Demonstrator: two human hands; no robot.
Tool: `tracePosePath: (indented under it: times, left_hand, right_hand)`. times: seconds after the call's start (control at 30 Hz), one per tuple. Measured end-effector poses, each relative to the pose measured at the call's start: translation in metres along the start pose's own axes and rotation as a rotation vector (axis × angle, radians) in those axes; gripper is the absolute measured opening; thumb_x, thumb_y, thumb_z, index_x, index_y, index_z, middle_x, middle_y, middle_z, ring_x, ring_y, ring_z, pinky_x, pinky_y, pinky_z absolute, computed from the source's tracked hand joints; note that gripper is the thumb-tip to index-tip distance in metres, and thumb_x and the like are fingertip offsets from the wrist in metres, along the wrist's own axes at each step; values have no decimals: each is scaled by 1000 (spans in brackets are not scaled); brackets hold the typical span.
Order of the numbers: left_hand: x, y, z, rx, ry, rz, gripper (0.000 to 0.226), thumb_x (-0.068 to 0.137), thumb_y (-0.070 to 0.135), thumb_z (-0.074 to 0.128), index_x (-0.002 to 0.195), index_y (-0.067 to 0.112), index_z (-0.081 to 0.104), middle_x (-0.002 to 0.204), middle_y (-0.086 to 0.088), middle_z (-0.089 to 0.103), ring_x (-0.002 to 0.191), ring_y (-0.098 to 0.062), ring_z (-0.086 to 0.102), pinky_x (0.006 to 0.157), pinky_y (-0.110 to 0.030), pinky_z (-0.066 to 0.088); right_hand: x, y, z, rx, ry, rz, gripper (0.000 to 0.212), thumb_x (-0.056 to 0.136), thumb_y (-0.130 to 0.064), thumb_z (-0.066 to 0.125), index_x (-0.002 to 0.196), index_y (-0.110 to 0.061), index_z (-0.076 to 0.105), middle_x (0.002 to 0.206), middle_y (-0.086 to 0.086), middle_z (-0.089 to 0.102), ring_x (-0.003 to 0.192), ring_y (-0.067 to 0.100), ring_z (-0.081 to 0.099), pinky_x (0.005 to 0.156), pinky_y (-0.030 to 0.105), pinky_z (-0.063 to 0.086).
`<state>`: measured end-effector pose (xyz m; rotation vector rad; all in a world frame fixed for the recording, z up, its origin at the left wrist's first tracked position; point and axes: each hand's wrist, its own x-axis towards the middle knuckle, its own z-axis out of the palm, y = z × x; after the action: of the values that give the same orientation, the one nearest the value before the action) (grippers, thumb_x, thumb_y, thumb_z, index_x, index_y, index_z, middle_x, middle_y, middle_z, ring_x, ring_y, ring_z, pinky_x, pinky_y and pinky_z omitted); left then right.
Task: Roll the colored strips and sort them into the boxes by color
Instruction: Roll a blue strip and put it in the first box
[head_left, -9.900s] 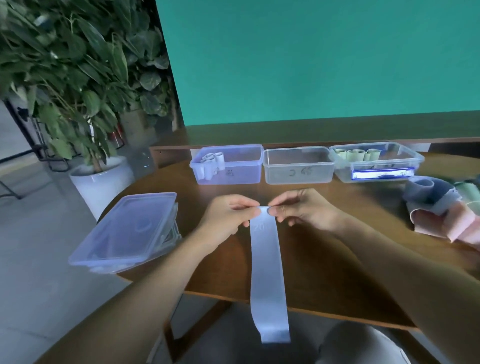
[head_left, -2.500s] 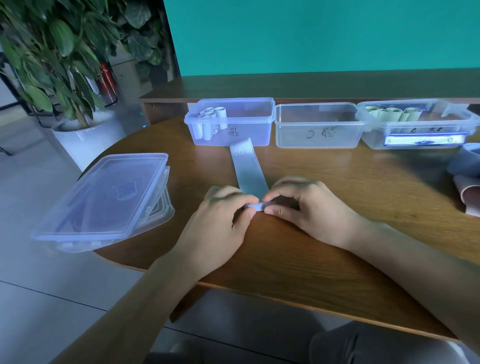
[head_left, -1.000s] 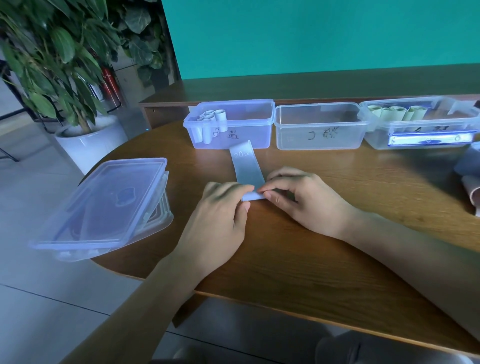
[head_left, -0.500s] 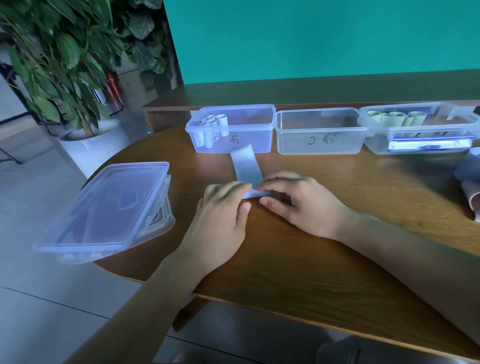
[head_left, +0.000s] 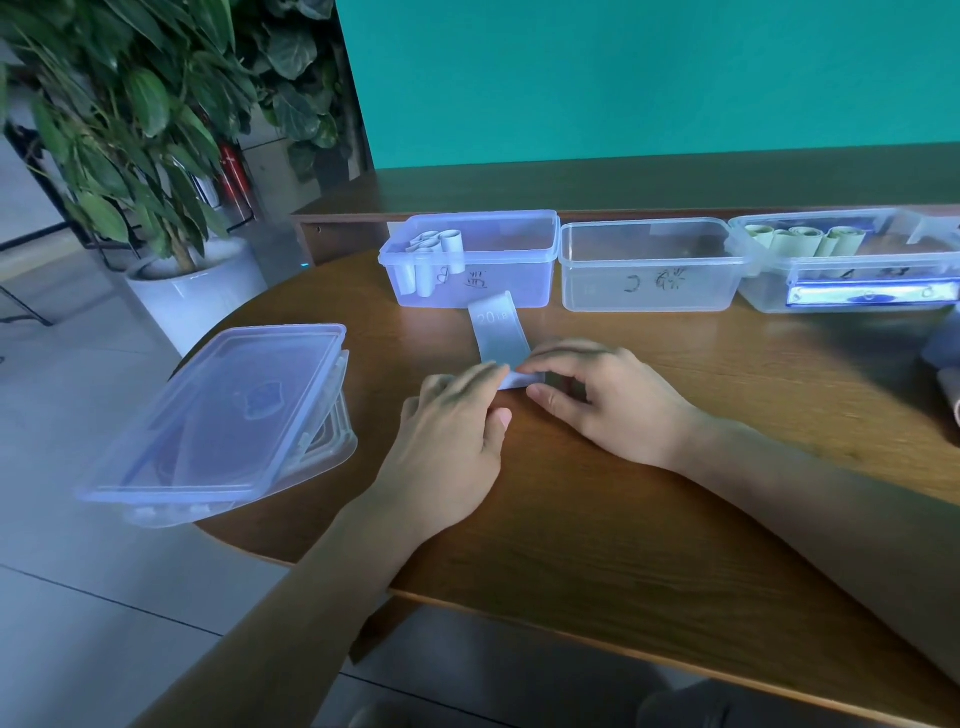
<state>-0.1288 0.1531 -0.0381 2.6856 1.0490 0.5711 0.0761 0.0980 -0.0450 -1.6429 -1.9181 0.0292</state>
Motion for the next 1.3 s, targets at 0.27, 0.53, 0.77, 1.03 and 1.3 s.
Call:
tracePosePath:
  times: [0.27, 0.53, 0.77, 1.03, 1.3]
  left_hand:
    - [11, -1, 2, -62, 58, -64, 46, 103, 32, 48, 148, 23, 43, 143, 3, 53, 132, -18, 42, 109, -39, 37]
    - [9, -6, -1, -168, 199, -67, 43, 95, 29, 66, 137, 29, 57, 131, 9, 60, 119, -12, 52, 102, -32, 45]
    - [2, 0, -7, -216, 128, -49, 37, 92, 34, 70, 129, 33, 65, 126, 13, 65, 112, -6, 56, 98, -27, 49]
    - [-22, 5, -14, -178, 43, -55, 20, 96, 41, 61, 115, 37, 64, 105, 21, 59, 87, 4, 53, 69, 1, 32]
    - [-24, 6, -17, -198, 9, -76, 16, 96, 39, 62, 111, 35, 63, 101, 23, 55, 91, 8, 52, 69, -1, 37]
  right_hand:
    - [18, 9, 4, 28, 1, 73, 25, 97, -32, 66, 122, -31, 69, 119, -17, 61, 97, 6, 58, 87, 41, 54]
    - [18, 5, 1, 113, 3, 81, 21, 94, -22, 72, 115, -24, 75, 110, -12, 64, 96, 5, 62, 94, 31, 51]
    - [-6, -7, -7, 156, -32, -7, 25, 93, -20, 72, 118, -21, 75, 110, -11, 67, 102, 3, 61, 92, 20, 48]
    - [-22, -17, -16, 262, -134, 24, 22, 92, -28, 74, 114, -27, 75, 98, -15, 68, 84, 7, 62, 72, 14, 44]
    - [-20, -21, -22, 408, -215, 74, 8, 91, -25, 76, 98, -26, 71, 87, -14, 68, 69, 15, 58, 62, 23, 46]
